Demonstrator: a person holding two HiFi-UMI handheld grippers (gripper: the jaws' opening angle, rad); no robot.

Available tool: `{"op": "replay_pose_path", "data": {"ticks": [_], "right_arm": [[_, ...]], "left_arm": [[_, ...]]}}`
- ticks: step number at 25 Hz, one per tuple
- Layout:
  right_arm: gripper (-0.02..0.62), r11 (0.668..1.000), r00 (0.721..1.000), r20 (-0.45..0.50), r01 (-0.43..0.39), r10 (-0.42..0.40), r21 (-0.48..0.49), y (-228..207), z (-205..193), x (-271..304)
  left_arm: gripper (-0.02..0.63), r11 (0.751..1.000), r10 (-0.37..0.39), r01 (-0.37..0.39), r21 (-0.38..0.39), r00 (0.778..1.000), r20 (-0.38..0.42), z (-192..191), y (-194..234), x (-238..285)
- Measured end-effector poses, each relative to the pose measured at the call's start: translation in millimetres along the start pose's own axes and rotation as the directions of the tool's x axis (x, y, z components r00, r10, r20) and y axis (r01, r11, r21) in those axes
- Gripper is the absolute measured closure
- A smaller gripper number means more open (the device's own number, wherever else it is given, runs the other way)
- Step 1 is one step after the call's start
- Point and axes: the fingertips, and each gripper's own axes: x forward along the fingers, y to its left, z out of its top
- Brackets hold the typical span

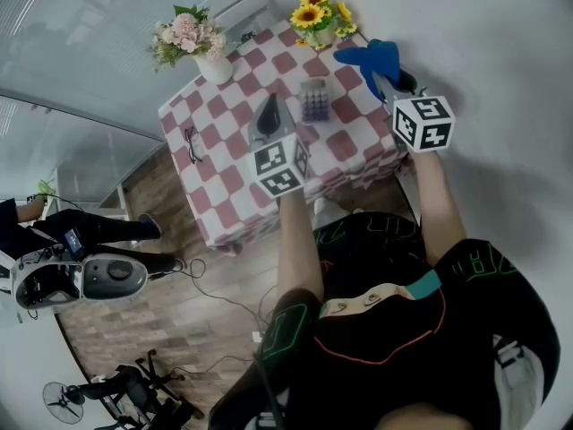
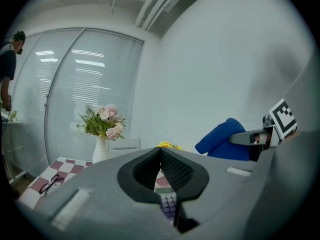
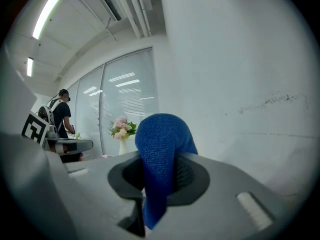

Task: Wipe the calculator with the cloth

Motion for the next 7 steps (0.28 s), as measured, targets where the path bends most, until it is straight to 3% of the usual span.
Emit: {"op": "replay_pose_path", "data": {"ticks": [7], "right_arm": [[0.520,1.000,0.999,0.027,-0.016,0.016,-0.018,2.4,5.3,3.1]], "left_arm": [[0.595,1.000,0.006,-0.006,-0.004,1.000,0.016,3.9,3.4,2.5]]}}
